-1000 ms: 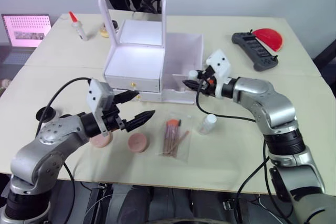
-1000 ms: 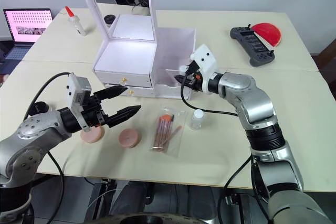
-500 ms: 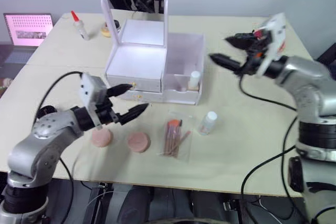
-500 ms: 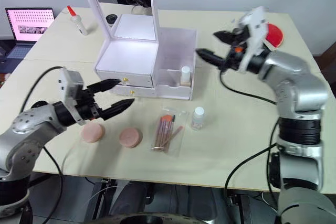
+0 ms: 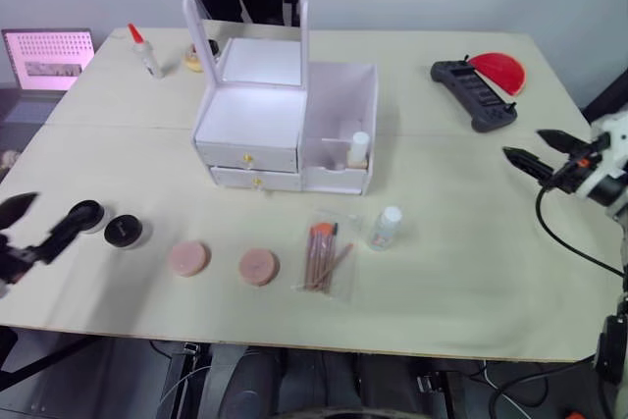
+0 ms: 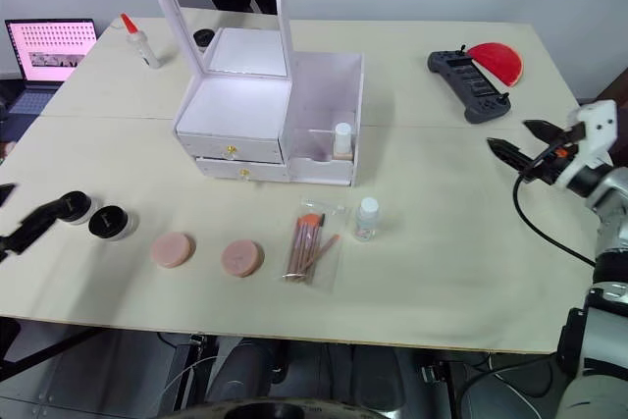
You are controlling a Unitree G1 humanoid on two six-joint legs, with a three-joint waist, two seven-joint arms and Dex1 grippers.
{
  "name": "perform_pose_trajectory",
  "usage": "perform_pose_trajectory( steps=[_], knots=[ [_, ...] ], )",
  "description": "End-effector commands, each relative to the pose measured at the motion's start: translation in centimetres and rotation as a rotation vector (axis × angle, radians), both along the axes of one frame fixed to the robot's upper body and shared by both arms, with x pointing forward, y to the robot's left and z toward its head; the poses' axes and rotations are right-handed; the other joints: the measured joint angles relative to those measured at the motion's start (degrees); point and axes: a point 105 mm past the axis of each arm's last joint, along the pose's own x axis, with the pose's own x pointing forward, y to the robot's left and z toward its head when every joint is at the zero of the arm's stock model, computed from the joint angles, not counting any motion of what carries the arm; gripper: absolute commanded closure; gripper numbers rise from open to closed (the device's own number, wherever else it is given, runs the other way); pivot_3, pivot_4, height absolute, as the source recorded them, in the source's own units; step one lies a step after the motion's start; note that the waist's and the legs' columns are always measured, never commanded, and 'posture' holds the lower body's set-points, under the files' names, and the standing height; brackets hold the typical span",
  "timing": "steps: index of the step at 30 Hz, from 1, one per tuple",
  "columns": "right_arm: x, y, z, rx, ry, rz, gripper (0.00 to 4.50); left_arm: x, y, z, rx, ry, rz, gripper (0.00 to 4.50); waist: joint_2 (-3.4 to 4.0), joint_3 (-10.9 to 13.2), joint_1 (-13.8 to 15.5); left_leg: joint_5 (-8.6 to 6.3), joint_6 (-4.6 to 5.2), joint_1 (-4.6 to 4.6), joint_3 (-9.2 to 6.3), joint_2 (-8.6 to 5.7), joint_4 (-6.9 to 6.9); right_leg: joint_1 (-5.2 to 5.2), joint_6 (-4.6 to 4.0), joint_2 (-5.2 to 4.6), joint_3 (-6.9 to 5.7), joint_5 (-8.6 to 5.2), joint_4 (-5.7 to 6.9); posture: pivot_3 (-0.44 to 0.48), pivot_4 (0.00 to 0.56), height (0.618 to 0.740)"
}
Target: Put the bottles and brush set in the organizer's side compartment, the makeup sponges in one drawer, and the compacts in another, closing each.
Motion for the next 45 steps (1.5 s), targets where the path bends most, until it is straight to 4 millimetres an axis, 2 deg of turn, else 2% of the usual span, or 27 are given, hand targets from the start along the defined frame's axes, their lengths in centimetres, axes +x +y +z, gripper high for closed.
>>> perform_pose_trajectory(
  steps=[1, 6, 12, 15, 17, 21, 22, 23, 25, 28, 32, 35, 38, 40, 43, 45],
  knots=[
    [-0.6, -2.2, 0.8, -0.050, -0.042, -0.076, 0.02, -2.5, 4.4, 1.2, 0.075, -0.026, 0.187, 0.00, 0.00, 0.0, 0.0, 0.00, 0.00, 0.00, 0.01, 0.00, -0.03, -0.01, 0.00, 0.00, 0.01, 0.00, -0.02, 0.000, 0.150, 0.740],
    [-0.6, -2.7, 1.0, -0.075, -0.041, -0.087, 0.02, -3.3, 6.1, 2.1, 0.077, -0.063, 0.257, 0.00, 0.01, 0.0, -0.1, 0.00, -0.01, 0.00, 0.04, 0.01, -0.07, -0.03, 0.01, 0.00, 0.06, -0.01, -0.03, 0.000, 0.150, 0.740],
    [0.0, -1.6, 1.6, -0.026, -0.033, -0.018, 0.02, -2.3, 5.6, 2.0, 0.131, -0.063, 0.255, 0.00, 0.01, 0.0, -0.2, -0.01, -0.02, 0.03, 0.04, 0.03, -0.07, -0.01, 0.00, 0.02, 0.08, 0.00, -0.01, 0.000, 0.150, 0.740],
    [0.4, -0.2, 2.9, 0.024, -0.046, 0.064, 0.02, -0.4, 3.1, 3.3, 0.127, -0.124, 0.170, 0.00, 0.02, 0.0, 0.1, -0.01, -0.02, 0.03, 0.05, 0.03, -0.12, -0.02, 0.04, 0.02, 0.10, -0.02, -0.02, 0.000, 0.150, 0.740],
    [0.5, 1.4, 3.3, 0.004, -0.024, 0.161, 0.02, 1.0, 0.9, 4.1, 0.104, -0.156, 0.079, 0.00, 0.03, 0.0, 0.1, -0.01, -0.02, 0.03, 0.05, 0.02, -0.08, -0.02, 0.05, 0.02, 0.11, -0.01, 0.02, 0.000, 0.150, 0.740],
    [0.2, 4.6, 5.2, -0.051, 0.004, 0.345, 0.02, 3.5, -5.7, 4.8, 0.068, -0.135, -0.214, 0.00, 0.02, 0.0, 0.1, 0.00, -0.02, 0.07, 0.06, 0.02, 0.00, 0.00, 0.07, 0.04, 0.14, 0.00, 0.12, 0.000, 0.150, 0.740],
    [-0.5, 6.1, 6.2, -0.087, 0.007, 0.432, 0.02, 3.8, -9.0, 4.5, 0.072, -0.092, -0.368, 0.00, 0.03, 0.0, 0.1, 0.00, -0.02, 0.07, 0.06, 0.02, 0.00, 0.00, 0.07, 0.04, 0.14, 0.01, 0.12, 0.000, 0.150, 0.740],
    [-1.0, 7.3, 6.8, -0.112, 0.014, 0.496, 0.02, 3.8, -11.3, 4.2, 0.075, -0.058, -0.473, 0.00, 0.05, 0.0, 0.1, 0.00, -0.02, 0.07, 0.07, 0.02, -0.02, 0.00, 0.10, 0.04, 0.16, 0.02, 0.11, 0.000, 0.150, 0.740],
    [-2.4, 9.4, 7.1, -0.159, 0.054, 0.607, 0.02, 3.8, -14.0, 4.0, 0.088, -0.016, -0.601, 0.00, 0.07, 0.0, 0.1, -0.01, -0.02, 0.06, 0.10, 0.01, -0.07, -0.04, 0.30, 0.04, 0.22, 0.06, 0.11, 0.000, 0.150, 0.740],
    [-4.4, 12.2, 6.8, -0.224, 0.096, 0.733, 0.02, 3.9, -16.5, 4.0, 0.170, -0.011, -0.722, 0.00, 0.06, 0.0, 0.2, -0.02, -0.02, 0.06, 0.08, 0.02, -0.18, -0.12, 0.39, 0.07, 0.22, 0.04, 0.16, 0.000, 0.150, 0.740],
    [-6.6, 15.1, 7.5, -0.236, 0.125, 0.847, 0.02, 3.4, -21.0, 3.8, 0.122, 0.036, -0.954, 0.00, 0.10, 0.0, 0.4, -0.02, 0.00, 0.05, 0.14, 0.03, -0.13, -0.14, 0.38, 0.07, 0.25, 0.05, 0.17, 0.000, 0.150, 0.740],
    [-7.4, 16.2, 7.3, -0.254, 0.135, 0.864, 0.02, 3.7, -22.4, 3.9, 0.139, 0.031, -1.008, 0.00, 0.06, 0.0, 0.5, -0.02, 0.00, 0.04, 0.15, 0.01, 0.05, -0.05, 0.32, 0.06, 0.26, 0.07, 0.16, 0.000, 0.150, 0.740],
    [-8.4, 18.0, 6.6, -0.261, 0.132, 0.904, 0.02, 3.9, -23.6, 3.7, 0.130, 0.028, -1.057, 0.00, 0.03, 0.0, 0.5, -0.01, 0.00, 0.05, 0.15, 0.00, 0.07, -0.03, 0.24, 0.06, 0.26, 0.04, 0.15, 0.000, 0.150, 0.740],
    [-8.8, 19.3, 5.6, -0.269, 0.131, 0.911, 0.02, 4.1, -24.3, 3.5, 0.124, 0.032, -1.088, 0.00, 0.02, 0.0, 0.6, -0.01, 0.01, 0.05, 0.14, 0.01, 0.03, -0.04, 0.27, 0.06, 0.26, 0.05, 0.15, 0.000, 0.150, 0.740],
    [-8.4, 20.1, 3.2, -0.277, 0.139, 0.855, 0.02, 4.7, -25.1, 3.4, 0.117, 0.024, -1.107, 0.00, -0.01, 0.0, 0.6, -0.01, 0.01, 0.03, 0.14, 0.01, 0.02, -0.06, 0.35, 0.07, 0.26, 0.08, 0.14, 0.000, 0.150, 0.740],
    [-8.5, 20.6, 2.7, -0.249, 0.139, 0.848, 0.02, 4.9, -25.4, 3.6, 0.120, 0.002, -1.103, 0.00, -0.01, 0.0, 0.6, -0.01, 0.01, 0.03, 0.15, 0.00, 0.04, -0.06, 0.35, 0.06, 0.26, 0.08, 0.13, 0.000, 0.150, 0.740]
  ],
)
